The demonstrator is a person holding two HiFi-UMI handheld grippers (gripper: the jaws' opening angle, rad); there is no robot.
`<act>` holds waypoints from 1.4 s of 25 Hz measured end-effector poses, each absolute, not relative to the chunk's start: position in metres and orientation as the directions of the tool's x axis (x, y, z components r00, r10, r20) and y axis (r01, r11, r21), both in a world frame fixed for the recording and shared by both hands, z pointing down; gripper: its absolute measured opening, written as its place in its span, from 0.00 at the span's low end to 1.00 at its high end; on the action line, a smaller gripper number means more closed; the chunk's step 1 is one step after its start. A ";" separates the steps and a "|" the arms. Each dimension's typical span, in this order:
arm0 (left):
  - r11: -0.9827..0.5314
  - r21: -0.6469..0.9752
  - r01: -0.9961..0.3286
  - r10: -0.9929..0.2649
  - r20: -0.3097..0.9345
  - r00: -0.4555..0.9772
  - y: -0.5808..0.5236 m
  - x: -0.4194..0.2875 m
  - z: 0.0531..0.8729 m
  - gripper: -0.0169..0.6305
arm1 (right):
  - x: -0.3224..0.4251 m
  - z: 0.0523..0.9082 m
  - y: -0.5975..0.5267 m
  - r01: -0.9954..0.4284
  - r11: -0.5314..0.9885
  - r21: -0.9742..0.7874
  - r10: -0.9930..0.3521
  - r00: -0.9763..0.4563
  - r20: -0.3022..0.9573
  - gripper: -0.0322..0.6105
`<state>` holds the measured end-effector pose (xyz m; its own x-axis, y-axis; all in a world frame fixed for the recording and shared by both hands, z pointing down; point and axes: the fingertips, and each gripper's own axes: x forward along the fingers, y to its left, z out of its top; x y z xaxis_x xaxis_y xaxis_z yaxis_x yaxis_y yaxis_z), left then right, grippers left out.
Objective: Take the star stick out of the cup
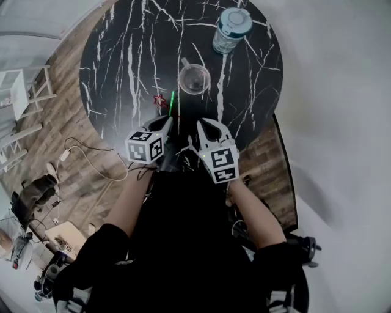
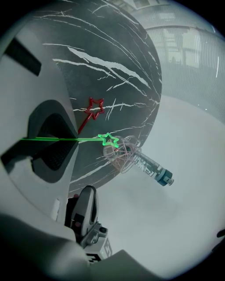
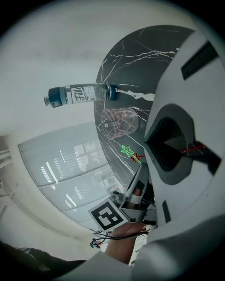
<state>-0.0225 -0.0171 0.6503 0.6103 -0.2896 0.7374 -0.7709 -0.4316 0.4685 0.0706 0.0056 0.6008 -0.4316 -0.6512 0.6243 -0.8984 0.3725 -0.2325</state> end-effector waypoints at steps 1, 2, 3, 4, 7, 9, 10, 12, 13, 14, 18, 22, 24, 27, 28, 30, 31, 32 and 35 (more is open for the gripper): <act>-0.432 0.463 -0.774 -0.290 0.741 0.606 -0.018 -0.023 0.651 0.04 | 0.071 0.601 0.005 -0.897 0.374 -0.234 -0.650 -0.434 0.624 0.05; -0.434 0.456 -0.777 -0.291 0.745 0.600 -0.018 -0.024 0.651 0.04 | 0.070 0.601 0.004 -0.896 0.376 -0.236 -0.649 -0.437 0.623 0.05; -0.437 0.448 -0.780 -0.292 0.750 0.594 -0.019 -0.024 0.652 0.04 | 0.070 0.601 0.004 -0.894 0.379 -0.239 -0.647 -0.440 0.623 0.05; -0.441 0.439 -0.783 -0.292 0.755 0.588 -0.019 -0.025 0.652 0.04 | 0.070 0.601 0.004 -0.892 0.382 -0.240 -0.645 -0.444 0.623 0.05; -0.464 0.400 -0.790 -0.295 0.771 0.564 -0.020 -0.026 0.654 0.04 | 0.069 0.602 0.002 -0.887 0.393 -0.243 -0.640 -0.454 0.621 0.05; -0.485 0.369 -0.793 -0.299 0.782 0.547 -0.020 -0.027 0.654 0.04 | 0.070 0.602 0.001 -0.883 0.403 -0.242 -0.634 -0.460 0.622 0.05; -0.493 0.356 -0.794 -0.301 0.786 0.540 -0.021 -0.027 0.654 0.04 | 0.071 0.602 0.000 -0.881 0.407 -0.242 -0.632 -0.462 0.622 0.05; -0.502 0.336 -0.797 -0.303 0.794 0.526 -0.021 -0.027 0.655 0.04 | 0.073 0.602 -0.002 -0.878 0.412 -0.242 -0.628 -0.466 0.623 0.05; -0.504 0.328 -0.799 -0.305 0.798 0.520 -0.021 -0.027 0.656 0.04 | 0.075 0.602 -0.003 -0.878 0.413 -0.243 -0.628 -0.468 0.622 0.05; -0.505 0.321 -0.801 -0.306 0.802 0.514 -0.021 -0.027 0.657 0.04 | 0.076 0.602 -0.004 -0.877 0.415 -0.244 -0.628 -0.470 0.620 0.05; -0.503 0.305 -0.809 -0.311 0.809 0.499 -0.022 -0.025 0.658 0.04 | 0.079 0.602 -0.007 -0.871 0.422 -0.251 -0.627 -0.480 0.614 0.05; -0.498 0.296 -0.815 -0.318 0.812 0.489 -0.024 -0.023 0.657 0.04 | 0.081 0.603 -0.008 -0.862 0.433 -0.262 -0.616 -0.496 0.612 0.05; -0.505 0.291 -0.813 -0.316 0.814 0.487 -0.024 -0.021 0.654 0.05 | 0.081 0.603 -0.009 -0.856 0.444 -0.266 -0.610 -0.506 0.610 0.05; -0.506 0.284 -0.815 -0.329 0.809 0.486 -0.024 -0.021 0.646 0.07 | 0.079 0.604 -0.011 -0.847 0.462 -0.264 -0.603 -0.518 0.606 0.05; -0.502 0.283 -0.817 -0.341 0.804 0.487 -0.025 -0.022 0.642 0.07 | 0.078 0.603 -0.012 -0.845 0.467 -0.262 -0.605 -0.521 0.603 0.05; -0.496 0.278 -0.822 -0.371 0.788 0.491 -0.026 -0.026 0.632 0.07 | 0.073 0.599 -0.014 -0.844 0.470 -0.259 -0.612 -0.523 0.593 0.05; -0.496 0.274 -0.824 -0.387 0.779 0.493 -0.026 -0.029 0.627 0.07 | 0.069 0.596 -0.014 -0.845 0.468 -0.258 -0.618 -0.522 0.587 0.05; -0.498 0.270 -0.824 -0.402 0.770 0.495 -0.025 -0.032 0.621 0.07 | 0.065 0.592 -0.013 -0.846 0.467 -0.257 -0.625 -0.522 0.581 0.05; -0.510 0.253 -0.822 -0.439 0.745 0.502 -0.021 -0.042 0.603 0.07 | 0.054 0.577 -0.012 -0.850 0.468 -0.242 -0.652 -0.516 0.556 0.05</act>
